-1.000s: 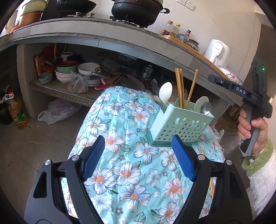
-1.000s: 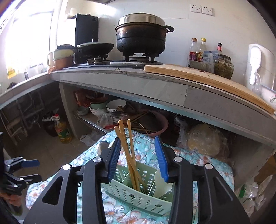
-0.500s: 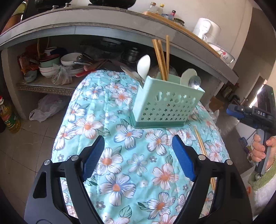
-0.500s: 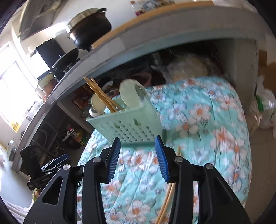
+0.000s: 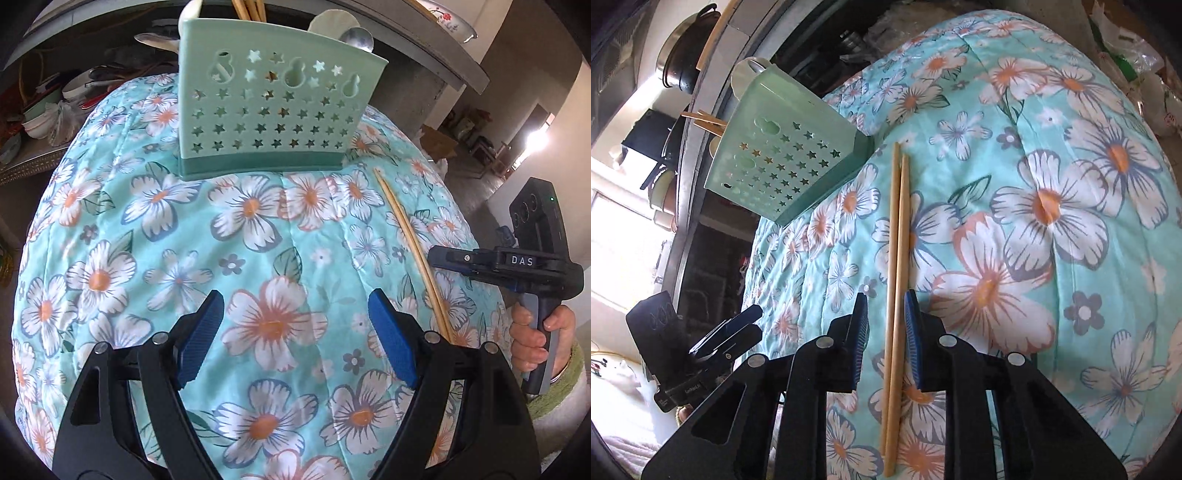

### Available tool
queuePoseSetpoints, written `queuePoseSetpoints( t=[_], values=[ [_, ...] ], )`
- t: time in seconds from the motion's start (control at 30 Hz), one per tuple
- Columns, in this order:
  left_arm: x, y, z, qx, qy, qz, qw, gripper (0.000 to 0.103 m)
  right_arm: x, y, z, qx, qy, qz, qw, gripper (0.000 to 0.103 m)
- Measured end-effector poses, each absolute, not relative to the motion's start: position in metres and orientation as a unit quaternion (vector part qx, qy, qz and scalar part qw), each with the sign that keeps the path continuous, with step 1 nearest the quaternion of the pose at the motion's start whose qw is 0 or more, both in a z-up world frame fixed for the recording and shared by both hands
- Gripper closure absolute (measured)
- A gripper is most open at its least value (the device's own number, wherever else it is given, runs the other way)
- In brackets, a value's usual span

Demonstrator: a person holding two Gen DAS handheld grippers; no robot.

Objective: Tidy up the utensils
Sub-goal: 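Move both tools back down to the last two bamboo chopsticks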

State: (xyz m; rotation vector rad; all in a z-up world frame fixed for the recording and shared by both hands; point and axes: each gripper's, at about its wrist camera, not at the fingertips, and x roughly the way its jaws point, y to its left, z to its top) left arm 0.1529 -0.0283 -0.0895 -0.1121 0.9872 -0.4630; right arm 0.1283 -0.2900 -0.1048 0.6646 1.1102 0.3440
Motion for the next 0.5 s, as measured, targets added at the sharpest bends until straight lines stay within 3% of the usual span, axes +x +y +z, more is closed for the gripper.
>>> queuePoseSetpoints(
  t=[0.2, 0.5],
  values=[
    [0.153, -0.043, -0.092, -0.048, 0.476, -0.227, 0.848, 0.03, 0.129, -0.294, -0.114, 0.322, 0.513, 0.167, 0.778, 0.092],
    [0.152, -0.054, -0.091, -0.038, 0.481, -0.228, 0.845, 0.031, 0.127, -0.303, -0.12, 0.342, 0.502, 0.179, 0.774, 0.095]
  ],
)
